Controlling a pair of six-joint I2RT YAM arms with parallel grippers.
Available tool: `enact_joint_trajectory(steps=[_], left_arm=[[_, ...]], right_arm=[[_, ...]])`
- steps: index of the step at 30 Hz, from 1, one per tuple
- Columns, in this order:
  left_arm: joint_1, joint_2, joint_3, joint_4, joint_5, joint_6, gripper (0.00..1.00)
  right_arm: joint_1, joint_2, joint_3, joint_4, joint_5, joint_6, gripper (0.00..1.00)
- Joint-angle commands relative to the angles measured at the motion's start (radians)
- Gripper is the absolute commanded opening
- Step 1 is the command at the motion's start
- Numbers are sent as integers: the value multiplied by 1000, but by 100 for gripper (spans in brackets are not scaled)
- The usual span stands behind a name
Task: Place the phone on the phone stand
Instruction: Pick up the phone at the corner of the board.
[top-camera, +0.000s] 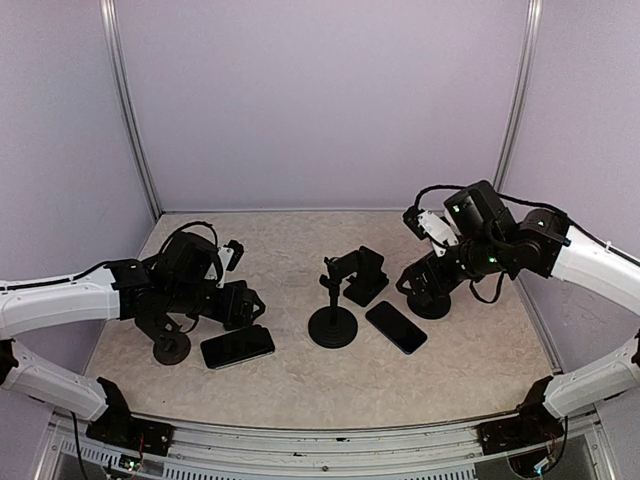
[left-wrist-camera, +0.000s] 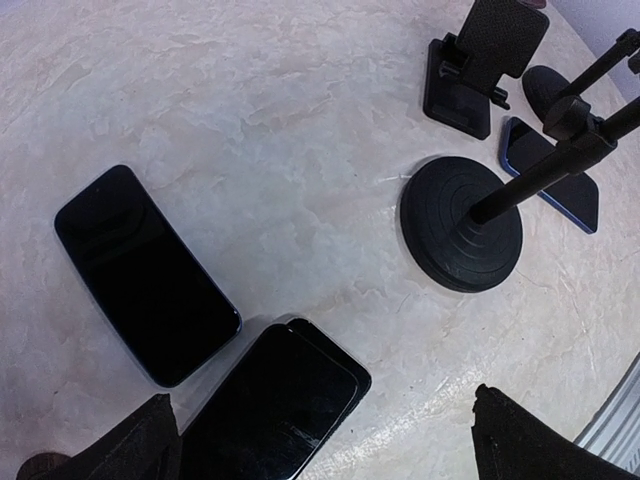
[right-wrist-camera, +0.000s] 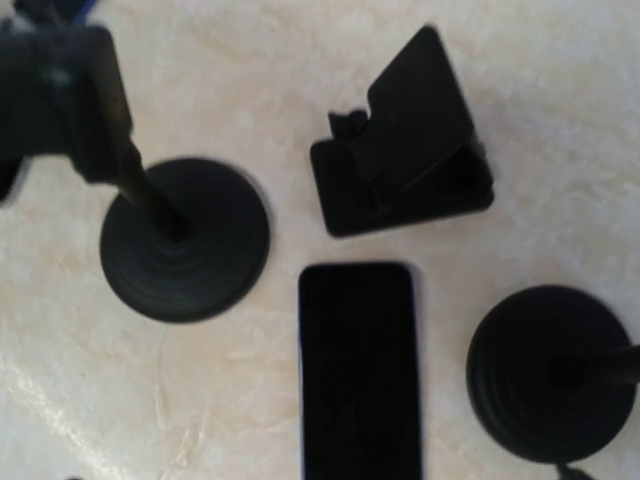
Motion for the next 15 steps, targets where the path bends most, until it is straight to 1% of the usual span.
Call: enact_joint_trajectory(steps=[1,8,15], left_arm=[[-7,-21,-9,27,-9,-4,99],[-7,-47,-15,33,-25,-23,99],[-7,-61,-15,38,-40,-27,99]], right_arm=[[23,40,-19,-6,37,37,100],[30,118,-45,17,32,53,100],[30,196,-102,79,22,46,100]])
